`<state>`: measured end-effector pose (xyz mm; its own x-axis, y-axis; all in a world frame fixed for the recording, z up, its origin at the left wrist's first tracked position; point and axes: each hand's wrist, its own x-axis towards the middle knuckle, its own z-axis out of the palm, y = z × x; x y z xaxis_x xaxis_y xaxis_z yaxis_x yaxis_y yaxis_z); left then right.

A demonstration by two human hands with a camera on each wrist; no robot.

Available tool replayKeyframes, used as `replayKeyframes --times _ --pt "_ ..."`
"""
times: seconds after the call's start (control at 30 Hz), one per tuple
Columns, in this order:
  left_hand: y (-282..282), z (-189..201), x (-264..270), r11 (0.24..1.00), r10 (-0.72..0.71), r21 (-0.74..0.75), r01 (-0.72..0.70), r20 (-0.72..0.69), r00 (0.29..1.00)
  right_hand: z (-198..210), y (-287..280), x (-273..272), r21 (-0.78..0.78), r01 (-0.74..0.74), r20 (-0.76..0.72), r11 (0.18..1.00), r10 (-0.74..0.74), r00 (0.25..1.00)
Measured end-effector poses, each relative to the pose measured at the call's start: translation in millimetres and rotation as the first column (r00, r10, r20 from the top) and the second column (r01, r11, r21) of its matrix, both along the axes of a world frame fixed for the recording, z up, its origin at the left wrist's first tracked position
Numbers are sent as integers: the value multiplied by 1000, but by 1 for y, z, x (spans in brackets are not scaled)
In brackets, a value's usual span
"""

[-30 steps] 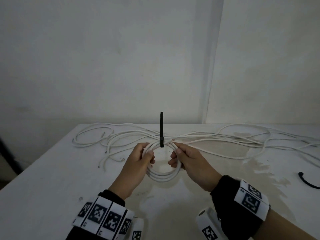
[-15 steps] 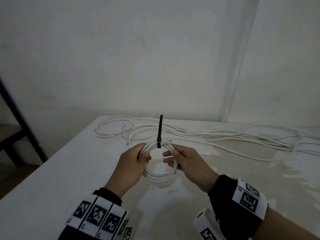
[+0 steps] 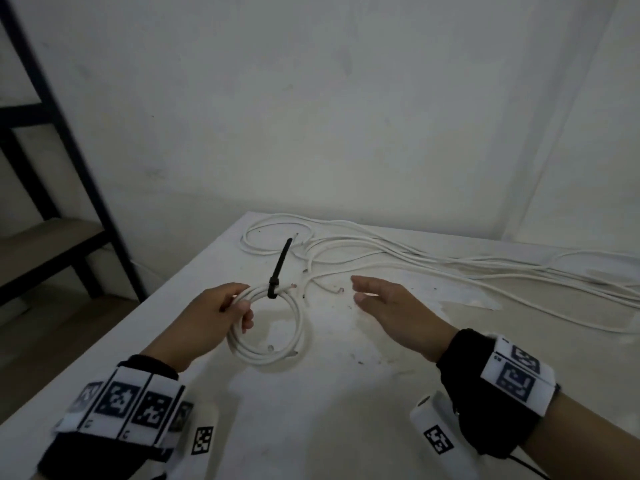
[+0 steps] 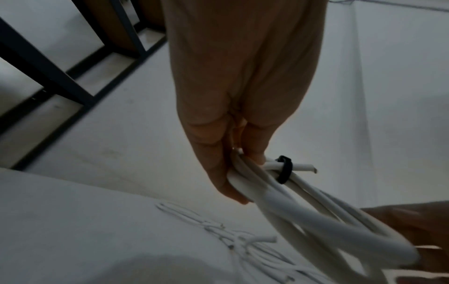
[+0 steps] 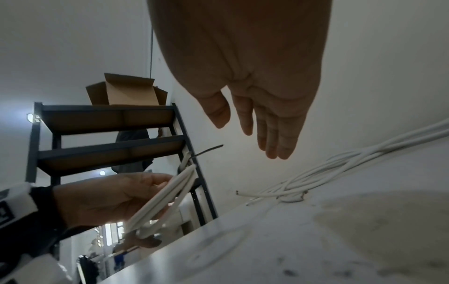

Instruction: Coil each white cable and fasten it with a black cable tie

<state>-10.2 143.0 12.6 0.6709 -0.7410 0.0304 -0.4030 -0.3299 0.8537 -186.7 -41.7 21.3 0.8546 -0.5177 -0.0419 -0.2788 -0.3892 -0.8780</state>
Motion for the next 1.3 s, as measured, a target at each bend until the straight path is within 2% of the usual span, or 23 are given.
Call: replayKeyframes --times 0.23,0.4,0.57,0.67,0.77,0.93,1.13,1.3 --pt "12 -12 40 984 -2 176 16 -80 997 -12 -31 -4 -47 118 -102 992 -123 987" --pt "5 -17 56 939 10 345 8 -51 999 -18 -47 -8 -82 153 -173 985 -165 971" --pt "-8 -21 62 802 -51 597 -31 119 992 -22 -61 -10 -103 188 -201 977 -205 958" --pt "-13 -21 63 739 -70 669 -79 193 979 -23 -70 -11 -138 193 -231 972 -221 948" --pt "-17 -17 63 758 -26 639 -135 236 971 -26 -82 -15 -169 201 -247 965 -239 939" --pt "-36 4 52 864 37 466 -188 314 949 -31 -102 -23 -210 221 -251 952 -271 929" --pt "-83 27 28 914 -14 385 -124 335 942 -31 -126 -28 -282 218 -289 934 -299 909" --pt "-127 34 13 911 -104 408 -61 370 923 -25 -153 -32 -374 182 -340 909 -317 885"
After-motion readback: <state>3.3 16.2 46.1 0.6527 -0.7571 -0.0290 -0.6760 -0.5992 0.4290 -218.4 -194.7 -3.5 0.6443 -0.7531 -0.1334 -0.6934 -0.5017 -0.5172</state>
